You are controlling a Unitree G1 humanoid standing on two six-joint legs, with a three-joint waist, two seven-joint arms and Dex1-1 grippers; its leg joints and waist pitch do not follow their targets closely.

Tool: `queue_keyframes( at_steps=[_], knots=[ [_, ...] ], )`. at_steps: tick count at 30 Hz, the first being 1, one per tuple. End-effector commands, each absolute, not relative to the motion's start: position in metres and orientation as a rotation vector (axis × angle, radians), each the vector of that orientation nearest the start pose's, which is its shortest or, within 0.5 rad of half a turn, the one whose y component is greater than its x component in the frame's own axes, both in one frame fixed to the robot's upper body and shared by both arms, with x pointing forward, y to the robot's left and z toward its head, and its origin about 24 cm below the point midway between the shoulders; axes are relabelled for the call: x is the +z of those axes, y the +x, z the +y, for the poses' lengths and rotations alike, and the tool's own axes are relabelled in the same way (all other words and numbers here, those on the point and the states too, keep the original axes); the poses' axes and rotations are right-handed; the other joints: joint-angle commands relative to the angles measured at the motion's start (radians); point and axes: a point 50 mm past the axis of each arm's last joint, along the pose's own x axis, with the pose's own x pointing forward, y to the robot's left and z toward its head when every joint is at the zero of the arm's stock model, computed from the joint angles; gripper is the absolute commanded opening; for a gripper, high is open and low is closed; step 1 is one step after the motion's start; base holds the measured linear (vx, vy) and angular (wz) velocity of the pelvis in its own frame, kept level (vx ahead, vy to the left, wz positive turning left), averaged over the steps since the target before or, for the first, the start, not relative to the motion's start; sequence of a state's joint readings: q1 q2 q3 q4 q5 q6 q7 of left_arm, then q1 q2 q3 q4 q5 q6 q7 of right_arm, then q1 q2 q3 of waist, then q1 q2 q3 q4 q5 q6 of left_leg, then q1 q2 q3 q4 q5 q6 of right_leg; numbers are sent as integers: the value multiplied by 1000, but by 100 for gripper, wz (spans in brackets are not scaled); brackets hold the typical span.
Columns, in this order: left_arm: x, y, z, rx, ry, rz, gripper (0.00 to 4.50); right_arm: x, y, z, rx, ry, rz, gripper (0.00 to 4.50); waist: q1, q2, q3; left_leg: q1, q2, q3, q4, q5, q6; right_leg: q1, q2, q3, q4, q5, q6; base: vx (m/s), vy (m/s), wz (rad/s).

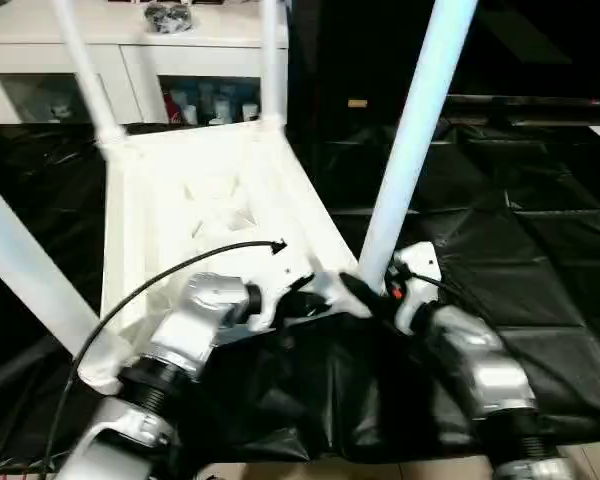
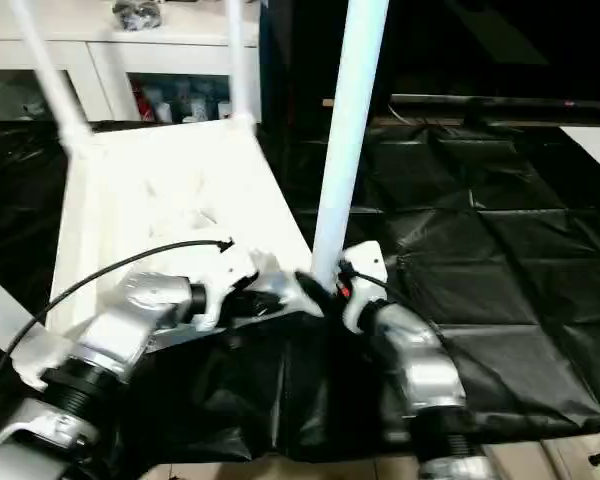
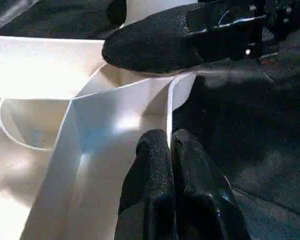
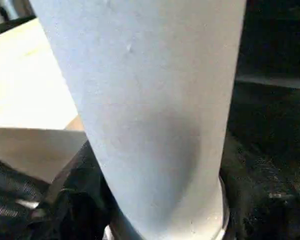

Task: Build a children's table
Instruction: Rotate leg to tighten

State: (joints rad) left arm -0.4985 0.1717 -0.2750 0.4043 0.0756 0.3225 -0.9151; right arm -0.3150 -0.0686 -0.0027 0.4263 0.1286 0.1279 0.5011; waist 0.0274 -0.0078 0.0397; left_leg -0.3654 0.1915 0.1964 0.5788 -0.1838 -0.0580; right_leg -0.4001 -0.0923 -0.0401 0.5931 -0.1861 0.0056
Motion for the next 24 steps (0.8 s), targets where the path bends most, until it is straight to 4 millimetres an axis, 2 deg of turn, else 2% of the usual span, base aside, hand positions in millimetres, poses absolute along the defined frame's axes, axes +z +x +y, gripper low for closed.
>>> queue_keyframes(
  at_steps=[1, 3, 4, 5, 7, 8, 9, 10, 11, 14, 16, 17, 19, 20, 21, 24],
  knots=[
    [56, 293, 41, -1276, 231, 309, 0, 6, 292, -95, 639, 119, 312, 329, 0, 2, -45, 11, 34, -26, -83, -371, -11, 22, -44, 29, -98, -439, -128, 0, 0, 0],
    [55, 291, 42, -1272, 238, 311, 0, 8, 293, -99, 630, 117, 304, 331, 0, 2, -46, 7, 34, -24, -83, -356, -5, 24, -43, 30, -94, -394, -140, 0, 0, 0],
    [54, 291, 43, -1272, 242, 311, 0, 9, 293, -101, 635, 106, 299, 331, 2, 2, -48, 9, 36, -23, -81, -339, -1, 25, -42, 31, -90, -354, -153, 0, 0, 0],
    [53, 290, 48, -1278, 268, 302, 0, 15, 292, -113, 675, 54, 278, 356, 6, 0, -51, 6, 36, -20, -79, -299, 10, 32, -39, 31, -81, -276, -169, 0, 0, 0],
    [52, 290, 49, -1279, 273, 300, 0, 17, 292, -118, 687, 43, 273, 356, 11, 0, -53, 9, 36, -15, -74, -272, 25, 32, -38, 33, -77, -223, -181, 0, 0, 0],
    [51, 290, 53, -1272, 290, 300, 0, 22, 290, -130, 712, 11, 257, 356, 13, 0, -53, 9, 35, -12, -70, -247, 38, 32, -38, 35, -73, -182, -196, 0, 0, 0],
    [51, 289, 55, -1268, 294, 299, 0, 26, 288, -141, 734, -11, 243, 356, 17, -1, -55, 4, 35, -13, -67, -208, 52, 40, -38, 33, -67, -135, -203, 0, 0, 0],
    [51, 289, 57, -1266, 291, 299, 0, 28, 287, -146, 744, -16, 238, 356, 22, -6, -56, 4, 36, -11, -64, -186, 68, 43, -39, 33, -63, -103, -211, 0, 0, 0],
    [51, 288, 59, -1263, 290, 294, 0, 33, 285, -157, 757, -21, 231, 356, 26, -5, -56, 3, 35, -11, -62, -176, 77, 45, -39, 33, -61, -94, -214, 0, 0, 0],
    [51, 283, 65, -1245, 278, 262, 0, 47, 276, -192, 781, -41, 213, 356, 35, -8, -56, 1, 38, -10, -59, -157, 103, 47, -41, 33, -59, -81, -222, 0, 0, 0],
    [52, 282, 66, -1242, 278, 249, 0, 49, 274, -197, 789, -44, 215, 356, 34, -10, -54, -2, 38, -10, -60, -167, 108, 46, -41, 31, -62, -111, -217, 0, 0, 0],
    [53, 279, 68, -1216, 241, 231, 0, 52, 269, -207, 799, -75, 215, 356, 33, -12, -53, 0, 39, -11, -60, -185, 103, 46, -43, 30, -66, -156, -211, 0, 0, 0],
    [54, 278, 69, -1205, 224, 228, 0, 53, 268, -210, 801, -87, 217, 356, 32, -12, -52, -1, 39, -10, -61, -194, 97, 43, -42, 30, -69, -189, -207, 0, 0, 0],
    [55, 276, 71, -1188, 210, 225, 26, 55, 266, -217, 792, -103, 220, 366, 33, -14, -51, -1, 40, -11, -62, -201, 90, 42, -43, 30, -70, -207, -206, 0, 0, 0],
    [56, 275, 72, -1176, 206, 222, 26, 56, 265, -220, 780, -109, 222, 366, 33, -14, -51, -1, 40, -11, -62, -201, 90, 42, -43, 30, -70, -207, -206, 0, 0, 0],
    [60, 263, 82, -1150, 161, 216, 43, 62, 256, -233, 791, -84, 239, 370, 31, -26, -47, -1, 43, -12, -65, -216, 85, 43, -41, 30, -71, -228, -196, 0, 0, 0]
  ],
)
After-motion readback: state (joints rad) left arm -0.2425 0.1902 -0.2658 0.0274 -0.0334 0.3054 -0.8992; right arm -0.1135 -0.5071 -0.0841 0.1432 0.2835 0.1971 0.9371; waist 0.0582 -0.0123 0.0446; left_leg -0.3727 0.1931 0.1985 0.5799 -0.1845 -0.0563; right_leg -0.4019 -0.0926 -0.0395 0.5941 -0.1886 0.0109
